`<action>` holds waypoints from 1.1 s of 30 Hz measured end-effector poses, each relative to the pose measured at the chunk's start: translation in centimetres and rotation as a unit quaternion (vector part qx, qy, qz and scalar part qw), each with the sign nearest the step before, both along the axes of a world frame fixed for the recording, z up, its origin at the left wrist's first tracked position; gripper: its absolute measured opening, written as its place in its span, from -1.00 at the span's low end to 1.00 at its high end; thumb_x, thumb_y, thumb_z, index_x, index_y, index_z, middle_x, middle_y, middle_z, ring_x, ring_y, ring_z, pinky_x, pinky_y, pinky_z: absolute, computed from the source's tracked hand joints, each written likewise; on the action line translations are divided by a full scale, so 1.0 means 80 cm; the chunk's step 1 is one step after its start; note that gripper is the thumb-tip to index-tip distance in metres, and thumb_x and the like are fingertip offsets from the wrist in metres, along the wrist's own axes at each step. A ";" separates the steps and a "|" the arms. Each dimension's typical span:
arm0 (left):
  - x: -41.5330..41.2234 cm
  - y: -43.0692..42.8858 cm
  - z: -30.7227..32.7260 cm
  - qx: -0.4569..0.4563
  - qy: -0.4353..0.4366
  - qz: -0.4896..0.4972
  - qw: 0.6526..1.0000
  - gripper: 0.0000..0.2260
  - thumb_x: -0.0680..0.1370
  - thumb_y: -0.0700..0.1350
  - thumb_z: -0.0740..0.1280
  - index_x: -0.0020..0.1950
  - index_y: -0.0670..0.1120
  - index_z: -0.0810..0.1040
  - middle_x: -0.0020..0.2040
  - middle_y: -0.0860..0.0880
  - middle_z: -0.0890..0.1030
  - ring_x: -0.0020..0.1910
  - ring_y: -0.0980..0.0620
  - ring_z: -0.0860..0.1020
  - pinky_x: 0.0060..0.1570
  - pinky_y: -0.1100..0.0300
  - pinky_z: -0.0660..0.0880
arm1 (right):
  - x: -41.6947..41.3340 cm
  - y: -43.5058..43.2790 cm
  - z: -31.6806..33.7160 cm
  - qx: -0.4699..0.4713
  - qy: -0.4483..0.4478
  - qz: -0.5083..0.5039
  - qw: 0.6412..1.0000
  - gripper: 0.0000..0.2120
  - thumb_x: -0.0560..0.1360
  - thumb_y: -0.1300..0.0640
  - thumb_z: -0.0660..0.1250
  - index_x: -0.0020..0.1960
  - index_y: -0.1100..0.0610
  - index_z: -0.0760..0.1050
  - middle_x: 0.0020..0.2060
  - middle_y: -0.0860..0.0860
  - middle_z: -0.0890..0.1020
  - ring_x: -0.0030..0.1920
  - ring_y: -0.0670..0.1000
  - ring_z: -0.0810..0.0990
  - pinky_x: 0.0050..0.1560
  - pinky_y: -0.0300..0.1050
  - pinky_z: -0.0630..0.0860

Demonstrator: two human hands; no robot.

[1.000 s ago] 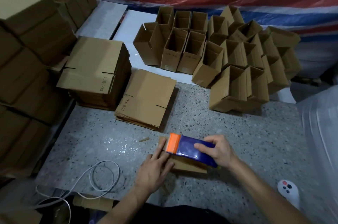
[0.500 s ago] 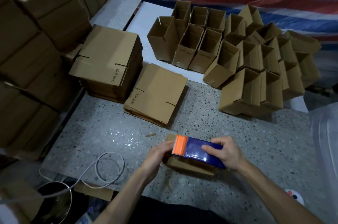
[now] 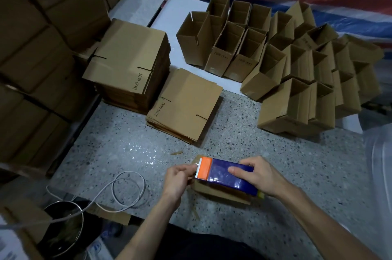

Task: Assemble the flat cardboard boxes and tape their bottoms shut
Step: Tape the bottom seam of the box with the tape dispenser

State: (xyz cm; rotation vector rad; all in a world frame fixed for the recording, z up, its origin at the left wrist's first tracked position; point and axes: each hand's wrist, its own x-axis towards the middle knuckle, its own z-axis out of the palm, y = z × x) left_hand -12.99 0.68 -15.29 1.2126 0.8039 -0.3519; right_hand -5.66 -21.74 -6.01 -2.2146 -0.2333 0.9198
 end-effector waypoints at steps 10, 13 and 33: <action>-0.015 0.058 -0.034 -0.003 0.047 0.081 0.996 -0.75 0.57 -0.28 0.37 -0.28 -0.19 0.73 -0.24 -0.20 0.70 -0.29 -0.07 0.65 -0.22 0.09 0.62 | 0.008 0.013 0.005 -0.077 -0.023 0.036 0.996 -0.57 0.49 -0.28 0.36 -0.24 0.08 0.61 -0.37 -0.02 0.67 -0.37 -0.10 0.64 -0.23 -0.06 0.57; -0.017 0.058 -0.049 0.009 0.070 0.047 0.996 -0.76 0.57 -0.24 0.38 -0.28 -0.22 0.71 -0.25 -0.18 0.71 -0.27 -0.04 0.66 -0.18 0.10 0.61 | 0.010 0.021 0.009 -0.109 -0.029 0.049 0.992 -0.55 0.48 -0.32 0.35 -0.20 0.08 0.61 -0.34 -0.02 0.68 -0.33 -0.12 0.65 -0.18 -0.03 0.60; -0.004 -0.003 -0.064 0.183 0.025 -0.147 0.972 -0.59 0.58 -0.14 0.40 0.42 -0.03 0.43 0.40 -0.09 0.49 0.28 -0.01 0.53 0.21 0.07 0.55 | -0.021 0.032 0.005 -0.201 -0.065 -0.020 0.977 -0.54 0.47 -0.38 0.30 -0.02 0.00 0.67 -0.28 -0.09 0.70 -0.25 -0.14 0.64 -0.12 -0.11 0.60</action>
